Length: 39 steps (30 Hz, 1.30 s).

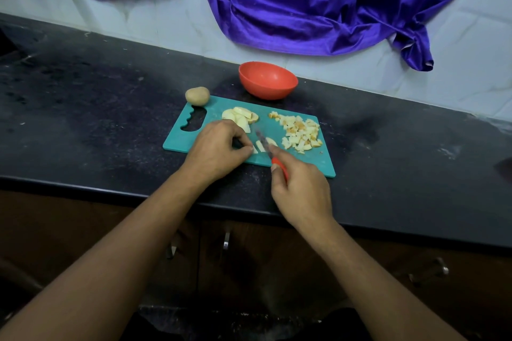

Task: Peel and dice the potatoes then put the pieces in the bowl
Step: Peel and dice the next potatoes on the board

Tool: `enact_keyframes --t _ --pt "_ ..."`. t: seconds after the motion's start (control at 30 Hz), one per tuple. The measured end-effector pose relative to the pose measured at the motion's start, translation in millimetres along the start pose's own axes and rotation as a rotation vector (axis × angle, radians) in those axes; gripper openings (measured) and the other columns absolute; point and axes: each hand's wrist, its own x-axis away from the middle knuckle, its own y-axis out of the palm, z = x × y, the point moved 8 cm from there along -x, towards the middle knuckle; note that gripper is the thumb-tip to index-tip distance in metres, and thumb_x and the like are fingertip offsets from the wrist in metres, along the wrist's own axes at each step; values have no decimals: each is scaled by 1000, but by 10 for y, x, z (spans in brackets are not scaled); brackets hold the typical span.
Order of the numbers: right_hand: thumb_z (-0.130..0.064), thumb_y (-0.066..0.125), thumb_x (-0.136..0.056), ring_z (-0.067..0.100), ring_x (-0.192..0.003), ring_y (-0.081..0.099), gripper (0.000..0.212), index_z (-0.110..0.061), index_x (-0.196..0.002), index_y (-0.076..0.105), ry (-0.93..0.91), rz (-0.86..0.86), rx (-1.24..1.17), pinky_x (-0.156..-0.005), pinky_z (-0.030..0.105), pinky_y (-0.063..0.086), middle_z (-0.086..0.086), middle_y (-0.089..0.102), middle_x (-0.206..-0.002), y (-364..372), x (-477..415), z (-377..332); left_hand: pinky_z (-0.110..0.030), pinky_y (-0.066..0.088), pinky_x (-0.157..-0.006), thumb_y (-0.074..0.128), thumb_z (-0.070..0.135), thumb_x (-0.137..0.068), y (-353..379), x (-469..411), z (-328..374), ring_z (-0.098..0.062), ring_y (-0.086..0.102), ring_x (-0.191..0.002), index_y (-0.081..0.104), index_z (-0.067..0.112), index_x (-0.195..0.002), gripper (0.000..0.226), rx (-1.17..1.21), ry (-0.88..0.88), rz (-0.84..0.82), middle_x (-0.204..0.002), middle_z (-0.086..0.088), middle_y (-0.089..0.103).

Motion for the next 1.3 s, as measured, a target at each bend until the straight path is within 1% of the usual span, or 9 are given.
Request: enact_keyframes --t 0.1,0.23,0.43,0.57,0.67,0.8,0.93,1.13,1.3 --pt "-25 57 -104 -3 -71 56 41 -36 -143 59 141 107 -339 -66 20 48 -8 74 -107 -37 -75 245 -34 52 -94 78 20 -85 0 -1 -9 -7 64 -101 76 29 -93 12 3 -16 -26 -98 17 71" --pt "-13 57 -105 -2 -54 51 39 -24 -141 62 292 120 -770 -52 11 39 -13 58 -73 -32 -126 464 -35 54 -96 74 13 -85 19 -105 -6 -2 64 -103 74 35 -112 35 -30 0 -180 -114 16 70" --pt "-13 58 -104 6 -48 39 39 -27 -140 63 316 132 -898 -46 20 33 -4 52 -58 28 -133 543 -32 52 -97 68 -1 -84 244 -374 168 -8 61 -103 58 45 -139 72 -146 142 -681 -142 12 56" --pt "-9 57 -104 4 -50 40 39 -22 -141 62 305 131 -935 -47 18 34 -8 52 -56 10 -128 527 -43 50 -103 74 19 -87 421 -510 140 -14 61 -112 55 65 -128 64 -218 205 -826 -136 7 60" --pt "-10 56 -105 4 -50 41 39 -23 -141 62 290 123 -924 -47 19 34 -12 53 -55 -6 -108 504 -44 50 -102 74 27 -89 410 -540 71 -12 61 -114 59 64 -125 53 -195 213 -775 -133 11 63" --pt "-13 57 -105 5 -51 41 39 -26 -141 62 283 119 -884 -48 21 35 -9 52 -56 -5 -121 506 -38 49 -104 76 27 -92 305 -446 21 -5 61 -117 71 43 -125 38 -126 203 -626 -131 24 64" --pt "-14 57 -105 0 -53 46 38 -30 -139 62 275 129 -800 -52 17 40 -21 57 -63 -37 -107 471 -38 50 -102 77 34 -90 193 -297 47 -1 62 -116 75 34 -121 31 -137 210 -417 -127 23 67" --pt "-25 57 -103 3 -59 55 40 -33 -143 60 229 132 -428 -59 18 43 -7 75 -106 -23 -104 372 -41 54 -91 77 53 -84 130 -120 60 -8 60 -109 78 34 -108 31 -214 133 -129 -113 18 73" --pt "-29 50 -105 9 -77 63 44 -35 -148 53 141 33 -52 -66 27 51 -6 70 -103 -88 -68 90 -36 51 -80 75 62 -81 110 -49 110 -9 57 -101 76 33 -102 35 -259 70 -19 -101 16 70"
